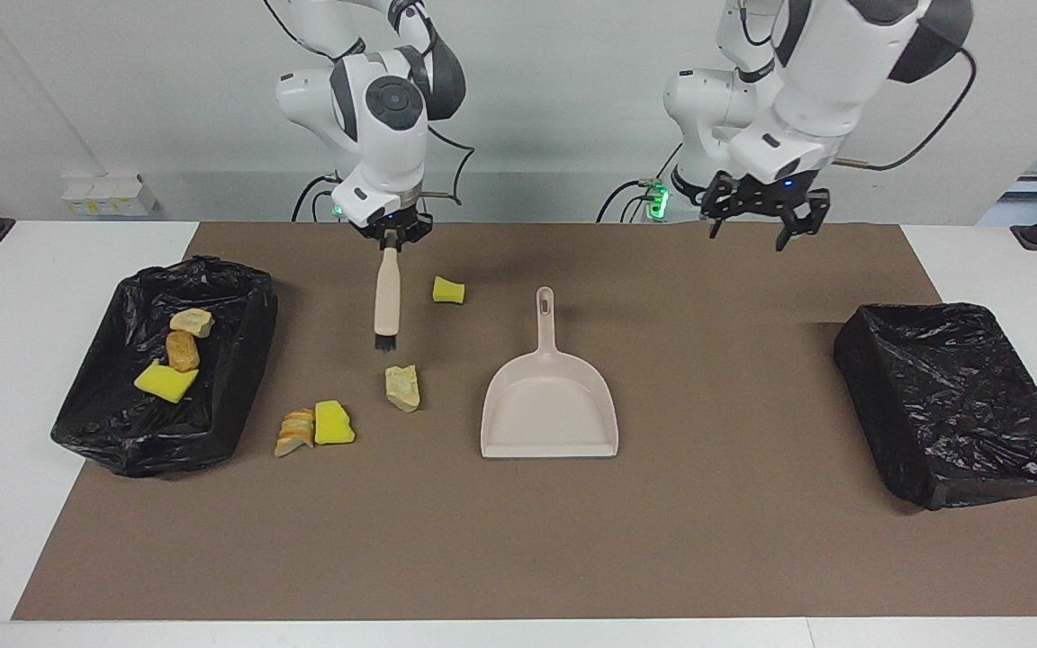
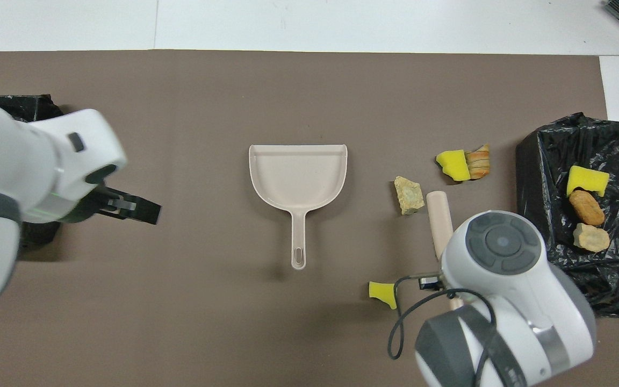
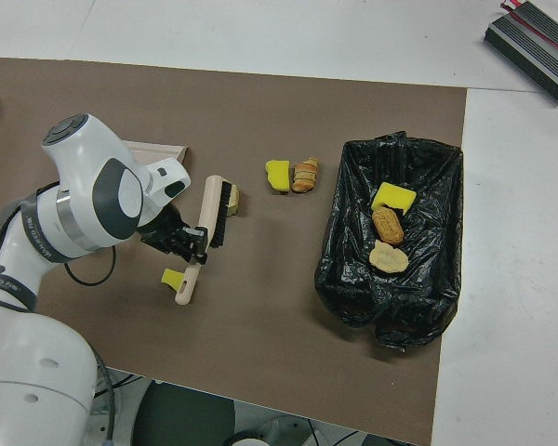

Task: Sweep and dump trash in bin
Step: 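Grasp the brush with the right gripper while the left gripper grasps the dustpan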

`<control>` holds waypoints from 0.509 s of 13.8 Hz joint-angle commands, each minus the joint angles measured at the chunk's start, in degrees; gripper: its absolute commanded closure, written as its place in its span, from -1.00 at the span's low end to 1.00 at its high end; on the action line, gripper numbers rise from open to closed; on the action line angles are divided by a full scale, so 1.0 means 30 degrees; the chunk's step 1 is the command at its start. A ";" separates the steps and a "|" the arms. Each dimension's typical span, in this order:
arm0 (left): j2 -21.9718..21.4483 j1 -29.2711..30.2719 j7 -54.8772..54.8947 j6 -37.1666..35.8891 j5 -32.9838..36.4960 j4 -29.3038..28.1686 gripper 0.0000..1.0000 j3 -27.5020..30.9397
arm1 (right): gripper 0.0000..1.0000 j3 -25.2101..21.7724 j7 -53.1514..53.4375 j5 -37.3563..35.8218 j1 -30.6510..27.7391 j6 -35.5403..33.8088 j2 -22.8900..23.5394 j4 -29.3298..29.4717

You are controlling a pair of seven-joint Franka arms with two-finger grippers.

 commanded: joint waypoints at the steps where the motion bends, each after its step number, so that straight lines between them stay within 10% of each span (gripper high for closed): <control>1: -0.0729 -0.2499 -0.3729 0.3631 0.0112 -0.3259 -1.00 0.0277 | 1.00 0.0286 -0.1906 -0.2771 -0.1602 -0.0240 0.2304 0.2317; 7: 0.3309 -0.6781 -0.9896 1.0081 0.0112 -0.4468 -1.00 0.0306 | 1.00 0.0257 -0.2029 -0.9190 -0.3274 0.2306 0.6902 0.4868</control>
